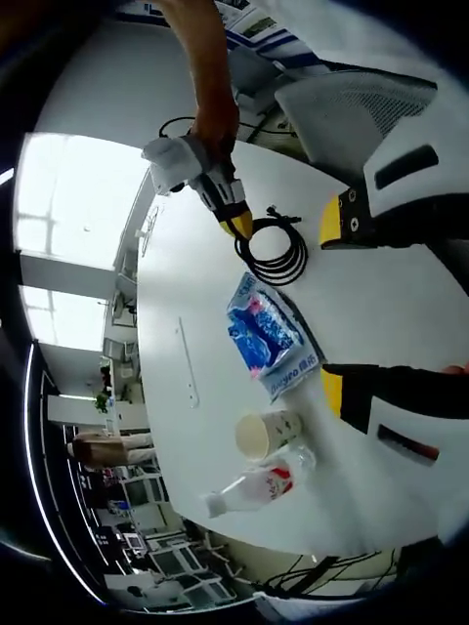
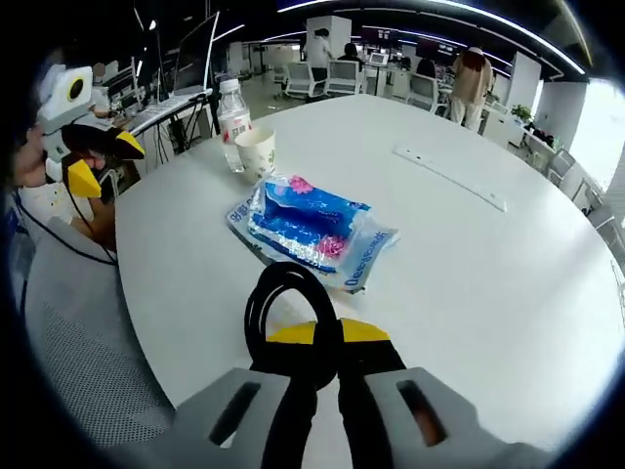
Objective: Arrange the tabletop items into an orderly group along one side of the table until the central work area is clear of visible clutter.
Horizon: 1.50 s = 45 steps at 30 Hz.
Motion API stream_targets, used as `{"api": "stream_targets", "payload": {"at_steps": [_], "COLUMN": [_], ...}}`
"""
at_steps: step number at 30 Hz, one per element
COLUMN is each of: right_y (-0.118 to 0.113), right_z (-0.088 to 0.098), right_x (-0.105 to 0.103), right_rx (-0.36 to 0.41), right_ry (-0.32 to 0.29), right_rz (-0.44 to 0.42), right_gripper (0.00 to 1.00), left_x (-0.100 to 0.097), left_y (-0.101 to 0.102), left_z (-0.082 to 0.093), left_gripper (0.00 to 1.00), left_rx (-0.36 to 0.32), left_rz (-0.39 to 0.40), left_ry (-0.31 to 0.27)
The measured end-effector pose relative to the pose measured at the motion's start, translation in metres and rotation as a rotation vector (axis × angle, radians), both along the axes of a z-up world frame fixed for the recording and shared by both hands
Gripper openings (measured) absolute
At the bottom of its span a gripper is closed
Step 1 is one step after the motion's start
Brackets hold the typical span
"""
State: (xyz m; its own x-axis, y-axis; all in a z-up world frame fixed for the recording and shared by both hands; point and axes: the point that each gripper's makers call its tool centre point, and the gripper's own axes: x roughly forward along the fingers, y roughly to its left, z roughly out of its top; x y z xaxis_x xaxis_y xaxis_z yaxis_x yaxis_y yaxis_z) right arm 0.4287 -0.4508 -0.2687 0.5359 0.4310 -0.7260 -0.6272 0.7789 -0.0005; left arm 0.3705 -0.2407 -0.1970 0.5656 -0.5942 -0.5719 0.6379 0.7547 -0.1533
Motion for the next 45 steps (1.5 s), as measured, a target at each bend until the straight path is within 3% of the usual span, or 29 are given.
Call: {"api": "stream_targets", "payload": {"at_steps": [3, 20, 45], "right_y": [-0.02, -0.088, -0.099], "right_z": [0.002, 0.002, -0.015], "right_x": [0.002, 0.001, 0.018], "right_rx": [0.041, 0.026, 0.022], "right_ry": [0.006, 0.023, 0.068], "right_rz": [-0.092, -0.228, -0.27], "right_gripper": [0.03, 0.02, 0.03], "left_x": [-0.001, -0.004, -0.004], "left_y": [-0.006, -0.017, -0.01], "left_z": [0.001, -0.001, -0.002], "left_gripper": [0.46, 0.46, 0.46], "left_rx": [-0.004, -0.004, 0.01], "left_rz": [-0.01, -0.036, -0.005], "left_ry": [-0.002, 0.003, 0.008]}}
